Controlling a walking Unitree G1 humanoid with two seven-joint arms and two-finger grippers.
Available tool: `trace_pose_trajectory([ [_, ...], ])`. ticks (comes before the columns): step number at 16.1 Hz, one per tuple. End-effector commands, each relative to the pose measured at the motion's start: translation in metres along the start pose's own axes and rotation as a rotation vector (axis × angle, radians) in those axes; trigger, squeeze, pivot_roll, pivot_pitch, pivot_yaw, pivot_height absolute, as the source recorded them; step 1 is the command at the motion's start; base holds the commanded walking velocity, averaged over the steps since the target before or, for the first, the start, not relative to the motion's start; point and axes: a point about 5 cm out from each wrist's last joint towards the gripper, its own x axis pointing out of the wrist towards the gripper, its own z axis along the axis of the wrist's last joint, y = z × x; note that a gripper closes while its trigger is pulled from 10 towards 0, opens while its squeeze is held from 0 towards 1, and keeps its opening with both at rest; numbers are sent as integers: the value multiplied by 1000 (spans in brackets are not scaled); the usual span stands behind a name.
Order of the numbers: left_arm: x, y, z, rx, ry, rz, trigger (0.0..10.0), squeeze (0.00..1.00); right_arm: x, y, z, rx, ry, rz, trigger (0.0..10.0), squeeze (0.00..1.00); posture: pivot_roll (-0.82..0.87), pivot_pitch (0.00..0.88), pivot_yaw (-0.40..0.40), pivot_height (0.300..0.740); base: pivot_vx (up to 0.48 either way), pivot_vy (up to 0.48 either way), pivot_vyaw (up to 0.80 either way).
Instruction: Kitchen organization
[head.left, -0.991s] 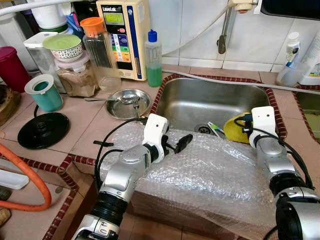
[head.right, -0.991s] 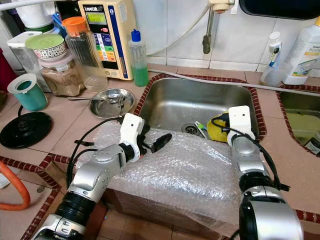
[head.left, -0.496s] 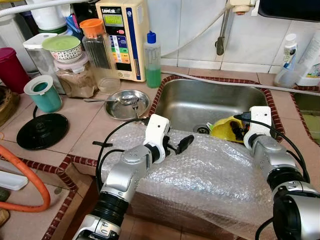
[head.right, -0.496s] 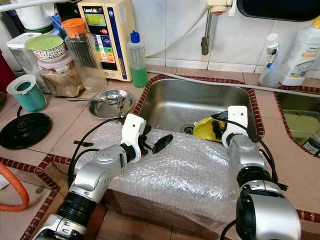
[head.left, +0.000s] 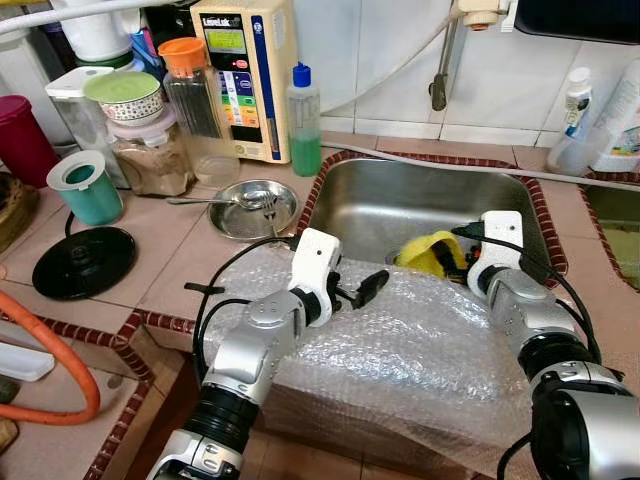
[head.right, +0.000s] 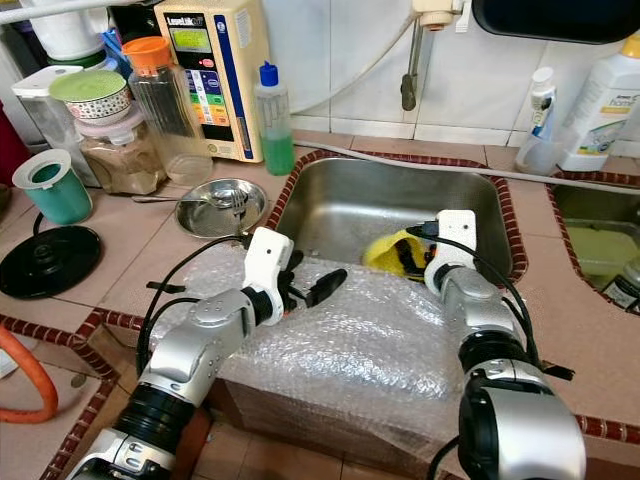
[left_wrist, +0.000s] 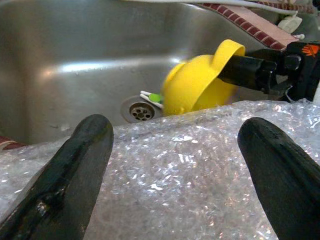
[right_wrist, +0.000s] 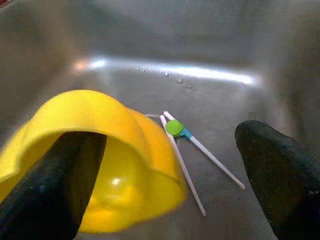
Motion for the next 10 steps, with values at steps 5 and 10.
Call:
trace_pose_trajectory([
  [5,0,1,2,17,-2,16,10000,1000,-2,-19,10,125,-57,-182,10000,1000,-55,0,79,740,0,0,0],
  [10,1,3,3,22,-5,33,10000,1000,0,-10,2,-149,36,-157,10000,1000,-53,0,73,740,0,0,0],
])
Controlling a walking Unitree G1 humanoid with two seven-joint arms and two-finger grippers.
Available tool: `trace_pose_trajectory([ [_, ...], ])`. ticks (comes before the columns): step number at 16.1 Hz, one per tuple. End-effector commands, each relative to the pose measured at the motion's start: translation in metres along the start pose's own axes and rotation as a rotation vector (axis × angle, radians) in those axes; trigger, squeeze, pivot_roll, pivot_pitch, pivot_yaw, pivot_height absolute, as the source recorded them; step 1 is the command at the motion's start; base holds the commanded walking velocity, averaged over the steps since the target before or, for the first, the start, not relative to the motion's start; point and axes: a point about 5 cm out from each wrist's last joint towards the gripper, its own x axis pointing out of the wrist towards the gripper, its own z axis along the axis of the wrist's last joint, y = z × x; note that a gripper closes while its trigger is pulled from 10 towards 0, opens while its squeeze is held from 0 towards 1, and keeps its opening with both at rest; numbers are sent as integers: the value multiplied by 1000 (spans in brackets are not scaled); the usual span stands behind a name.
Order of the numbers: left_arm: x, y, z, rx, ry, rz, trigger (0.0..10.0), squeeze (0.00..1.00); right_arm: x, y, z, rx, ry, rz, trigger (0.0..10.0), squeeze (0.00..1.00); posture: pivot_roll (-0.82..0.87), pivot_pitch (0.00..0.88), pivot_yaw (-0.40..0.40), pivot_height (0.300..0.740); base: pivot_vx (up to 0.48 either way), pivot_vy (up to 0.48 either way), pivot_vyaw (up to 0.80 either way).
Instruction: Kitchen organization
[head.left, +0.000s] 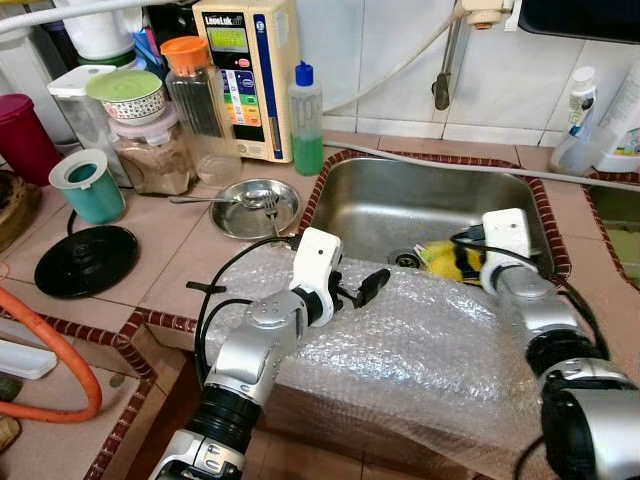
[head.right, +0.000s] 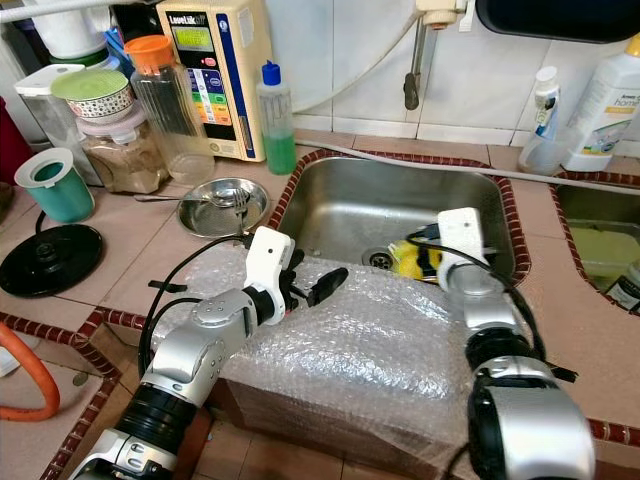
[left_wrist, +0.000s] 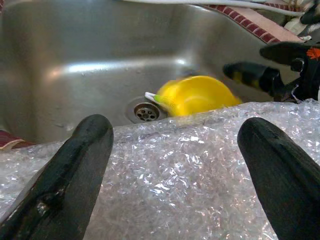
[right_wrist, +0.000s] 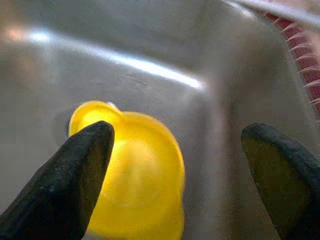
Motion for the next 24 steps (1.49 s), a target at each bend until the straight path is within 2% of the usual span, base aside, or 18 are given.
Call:
trace_pose_trajectory([
  [1,0,3,2,16,-3,16,10000,1000,0,9,-1,19,7,83,10000,1000,-53,0,73,740,0,0,0],
  [3,1,3,3,17,-6,19,10000,1000,0,-4,-1,76,17,-48,10000,1000,-52,0,70,740,0,0,0],
  [5,0,6,6,18,-31,48,10000,1000,0,-6,-1,119,7,-36,10000,1000,-52,0,70,740,0,0,0],
  [6,-1,16,15,15,-92,132,10000,1000,-1,-10,5,114,-39,-67,10000,1000,-55,0,70,740,0,0,0],
  [7,-2,21,21,11,-125,170,10000,1000,-1,-10,7,142,-57,-62,10000,961,-55,0,70,740,0,0,0],
  [9,-4,31,33,13,-195,229,10000,1000,-2,0,16,167,-108,-9,10000,243,-57,0,72,740,0,0,0],
  [10,-5,33,36,21,-209,236,10000,1000,-2,6,19,167,-128,13,10000,0,-58,0,73,740,0,0,0],
  [12,-7,37,42,47,-243,264,10000,1000,-6,25,31,167,-203,96,10000,0,-59,0,73,740,0,0,0],
  [13,-8,40,44,93,-248,291,10000,910,-10,35,38,180,-240,137,10000,0,-60,0,76,740,0,0,0],
  [14,-8,41,44,110,-246,300,10000,910,-11,38,40,189,-251,153,10000,0,-60,0,76,740,0,0,0],
  [15,-9,44,43,146,-239,318,10000,0,-15,44,44,195,-272,194,10000,0,-60,0,74,740,0,0,0],
  [16,-11,50,40,184,-229,349,10000,0,-23,56,50,198,-297,290,10000,0,-60,0,74,740,0,0,0],
  [19,-17,61,33,254,-197,395,10000,0,-41,68,42,125,-272,409,10000,0,-56,0,70,740,0,0,0],
  [21,-21,66,31,292,-185,412,10000,0,-49,71,38,80,-268,437,10000,0,-59,0,71,740,0,0,0],
  [24,-24,72,25,350,-159,433,10000,0,-57,70,32,86,-237,448,10000,0,-64,0,74,740,0,0,0],
])
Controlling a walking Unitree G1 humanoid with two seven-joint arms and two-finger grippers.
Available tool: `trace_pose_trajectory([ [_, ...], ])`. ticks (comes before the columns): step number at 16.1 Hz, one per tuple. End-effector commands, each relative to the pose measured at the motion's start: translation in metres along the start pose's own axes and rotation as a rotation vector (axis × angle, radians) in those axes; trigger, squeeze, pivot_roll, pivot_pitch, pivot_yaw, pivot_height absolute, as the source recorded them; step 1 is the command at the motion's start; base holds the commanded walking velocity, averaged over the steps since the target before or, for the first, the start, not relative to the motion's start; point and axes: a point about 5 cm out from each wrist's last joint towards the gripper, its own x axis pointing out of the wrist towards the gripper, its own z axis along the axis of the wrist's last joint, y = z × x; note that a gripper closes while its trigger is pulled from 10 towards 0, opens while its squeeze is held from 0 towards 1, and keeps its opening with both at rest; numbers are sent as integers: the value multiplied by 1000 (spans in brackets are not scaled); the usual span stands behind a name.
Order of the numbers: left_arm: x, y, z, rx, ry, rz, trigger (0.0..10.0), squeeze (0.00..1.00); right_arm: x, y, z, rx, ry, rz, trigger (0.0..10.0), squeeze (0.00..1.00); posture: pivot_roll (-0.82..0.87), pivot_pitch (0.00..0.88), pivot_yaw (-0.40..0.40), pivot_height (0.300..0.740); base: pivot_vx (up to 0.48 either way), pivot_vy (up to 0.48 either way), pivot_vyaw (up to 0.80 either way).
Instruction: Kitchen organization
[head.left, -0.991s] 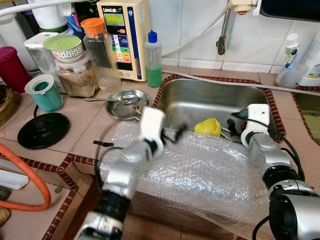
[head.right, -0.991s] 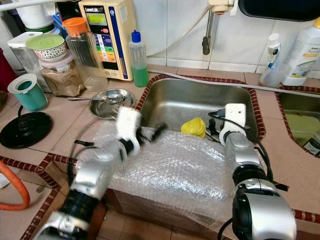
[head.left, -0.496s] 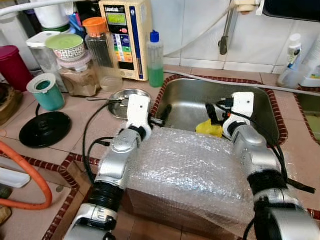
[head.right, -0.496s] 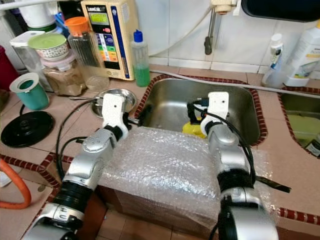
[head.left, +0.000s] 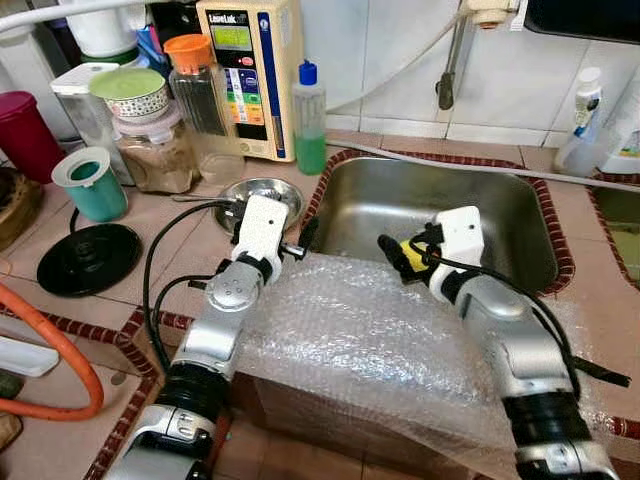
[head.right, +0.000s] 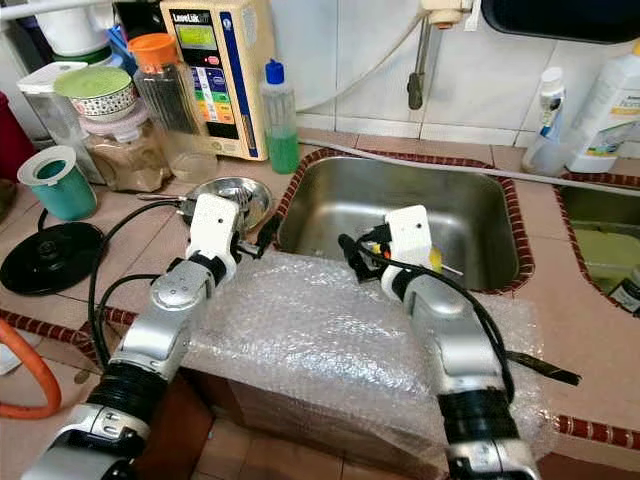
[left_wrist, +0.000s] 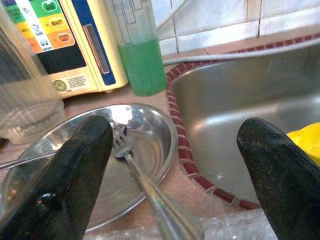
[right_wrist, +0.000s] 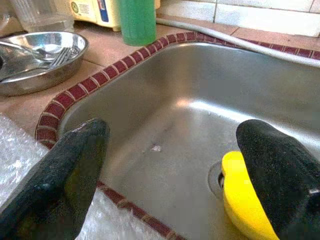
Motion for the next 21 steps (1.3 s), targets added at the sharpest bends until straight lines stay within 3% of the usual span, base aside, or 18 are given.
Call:
trace_pose_trajectory([
  [1,-2,2,-6,38,15,2,10000,0,-3,6,4,5,-1,38,10000,0,-65,0,74,740,0,0,0],
  [3,-3,3,-13,67,38,-7,10000,0,-11,14,6,-12,27,114,10000,0,-68,0,76,740,0,0,0],
  [6,-4,4,-18,59,53,-3,10000,0,-16,15,5,-25,50,123,10000,0,-72,0,77,740,0,0,0],
  [7,-4,3,-21,16,67,7,10000,0,-17,15,5,-28,57,117,10000,0,-72,0,77,740,0,0,0],
  [15,-1,4,-26,3,95,18,10000,0,-22,21,9,-39,77,155,10000,0,-80,0,75,740,0,0,0],
  [16,-1,5,-27,5,99,24,9059,0,-22,21,9,-41,78,155,10000,0,-80,0,75,740,0,0,0],
  [17,-1,6,-28,4,99,24,9059,0,-22,21,9,-41,80,153,10000,0,-80,0,75,740,0,0,0],
  [18,-1,6,-28,1,98,24,2549,0,-22,20,9,-41,82,151,10000,0,-80,0,74,740,0,0,0],
  [19,-1,6,-28,-12,100,26,0,0,-22,20,9,-41,82,151,10000,0,-80,0,74,740,0,0,0],
  [21,0,6,-28,-26,99,25,0,0,-22,20,10,-41,83,155,10000,0,-79,0,72,740,0,0,0],
])
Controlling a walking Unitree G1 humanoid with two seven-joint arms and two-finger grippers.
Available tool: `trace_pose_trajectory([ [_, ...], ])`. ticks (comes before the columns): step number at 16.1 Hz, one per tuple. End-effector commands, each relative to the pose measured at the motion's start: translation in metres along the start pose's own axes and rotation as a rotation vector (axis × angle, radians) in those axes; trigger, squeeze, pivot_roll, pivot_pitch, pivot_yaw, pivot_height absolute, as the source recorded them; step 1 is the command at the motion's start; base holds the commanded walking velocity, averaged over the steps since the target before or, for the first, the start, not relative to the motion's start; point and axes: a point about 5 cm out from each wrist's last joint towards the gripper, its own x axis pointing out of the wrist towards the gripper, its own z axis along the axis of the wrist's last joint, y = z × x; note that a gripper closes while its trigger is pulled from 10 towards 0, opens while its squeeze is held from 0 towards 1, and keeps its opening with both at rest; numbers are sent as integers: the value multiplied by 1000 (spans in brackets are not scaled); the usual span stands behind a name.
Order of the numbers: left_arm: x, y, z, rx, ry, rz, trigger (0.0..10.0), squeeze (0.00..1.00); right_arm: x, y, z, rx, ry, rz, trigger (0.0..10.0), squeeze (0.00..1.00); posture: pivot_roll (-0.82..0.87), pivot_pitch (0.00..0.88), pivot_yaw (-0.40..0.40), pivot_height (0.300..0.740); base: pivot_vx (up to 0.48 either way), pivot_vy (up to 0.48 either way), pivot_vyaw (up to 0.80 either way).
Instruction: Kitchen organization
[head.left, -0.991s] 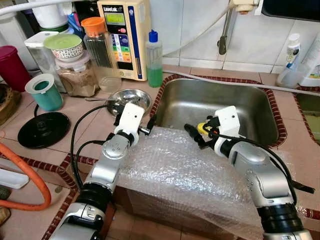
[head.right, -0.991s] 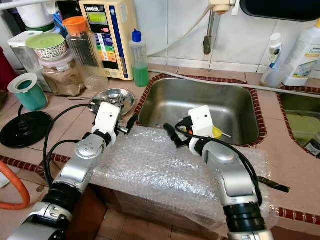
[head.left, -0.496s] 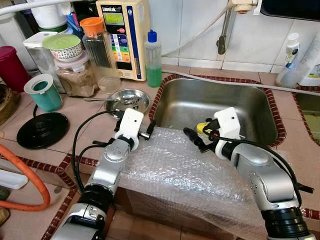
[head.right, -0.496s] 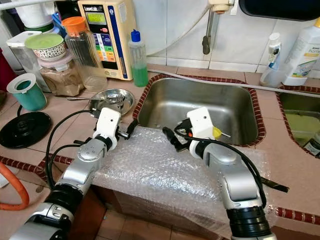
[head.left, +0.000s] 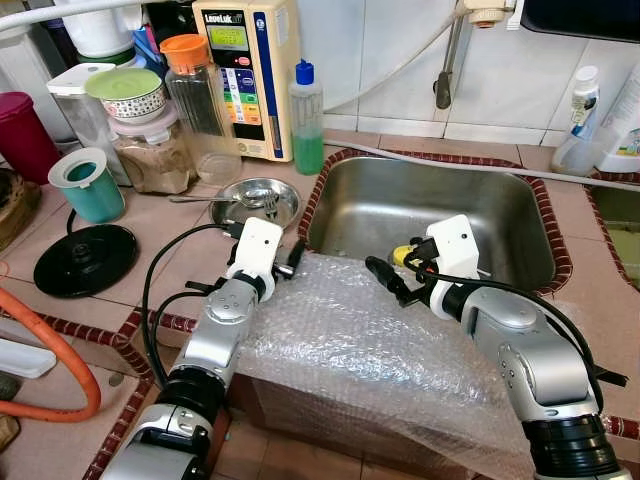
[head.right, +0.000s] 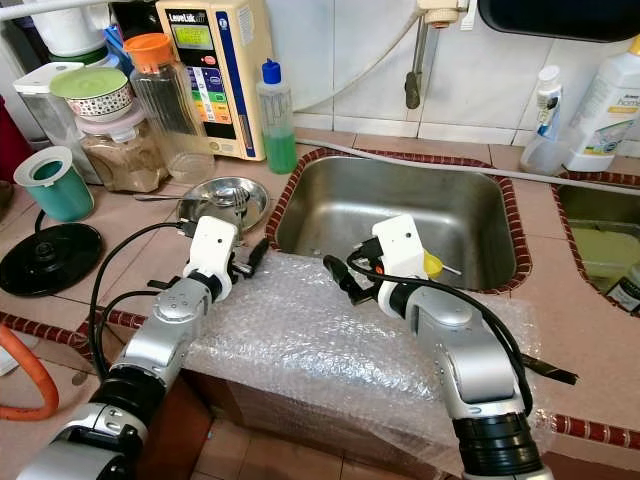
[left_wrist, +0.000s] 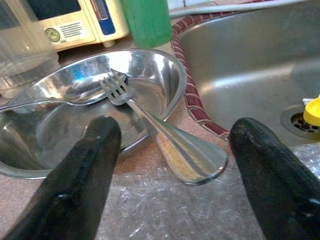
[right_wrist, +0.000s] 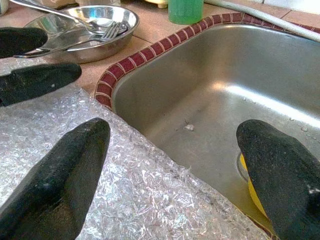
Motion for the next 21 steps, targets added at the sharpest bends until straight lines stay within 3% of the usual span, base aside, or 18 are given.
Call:
trace_pose_trajectory([
  [1,2,2,4,0,-10,0,0,0,-1,2,4,-7,-11,8,10000,0,-79,0,72,740,0,0,0],
  [21,3,4,7,-6,-26,10,0,0,0,-1,4,-9,-3,7,10000,0,-80,0,66,740,0,0,0],
])
